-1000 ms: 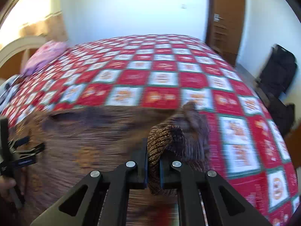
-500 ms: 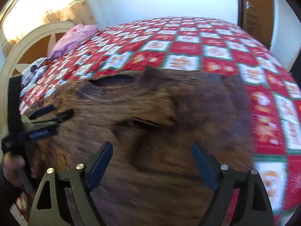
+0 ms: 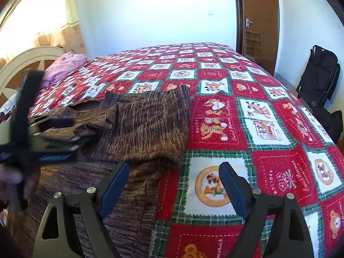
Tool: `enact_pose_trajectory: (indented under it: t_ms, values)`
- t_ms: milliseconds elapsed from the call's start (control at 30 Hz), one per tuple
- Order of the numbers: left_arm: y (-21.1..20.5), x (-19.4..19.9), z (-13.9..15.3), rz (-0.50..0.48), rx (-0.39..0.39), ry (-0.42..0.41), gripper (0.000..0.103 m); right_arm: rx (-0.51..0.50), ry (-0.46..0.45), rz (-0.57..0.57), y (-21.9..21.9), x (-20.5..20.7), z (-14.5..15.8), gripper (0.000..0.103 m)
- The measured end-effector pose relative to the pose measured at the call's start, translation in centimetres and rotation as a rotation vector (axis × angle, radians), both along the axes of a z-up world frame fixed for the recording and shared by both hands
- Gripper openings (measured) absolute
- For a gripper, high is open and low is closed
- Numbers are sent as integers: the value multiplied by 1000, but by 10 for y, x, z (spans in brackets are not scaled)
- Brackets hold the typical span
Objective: Fold small clothes
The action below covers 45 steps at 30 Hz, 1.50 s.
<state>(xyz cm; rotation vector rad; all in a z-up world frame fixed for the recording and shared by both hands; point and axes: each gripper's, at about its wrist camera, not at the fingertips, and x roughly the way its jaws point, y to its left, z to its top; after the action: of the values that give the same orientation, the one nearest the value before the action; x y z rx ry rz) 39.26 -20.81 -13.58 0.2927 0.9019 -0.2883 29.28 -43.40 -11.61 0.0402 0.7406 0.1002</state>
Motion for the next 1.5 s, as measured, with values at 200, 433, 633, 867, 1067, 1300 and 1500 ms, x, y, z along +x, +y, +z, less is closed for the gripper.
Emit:
enact_pose_trajectory:
  t_ms: [200,433,633,867,1067,1300,1500]
  values:
    - [12,8,22,15,-119,-8,10,19,-18,32,0,-3,-7,86]
    - [43,-7,38,35,-179,-23,9,13,9,34,3,-1,-15,86]
    - [70,-3,8,126,-191,17,9,-8,24,28,5,0,-19,86]
    - [90,4,-1,207,-267,42,25,-25,49,33,7,3,-23,86]
    - [102,9,0,326,-224,-3,47,-25,66,33,7,4,-26,86]
    - [128,9,-3,504,-145,17,47,-43,78,33,9,5,-28,86]
    - [89,-13,-3,352,0,-35,68,-27,37,39,9,-1,-20,86]
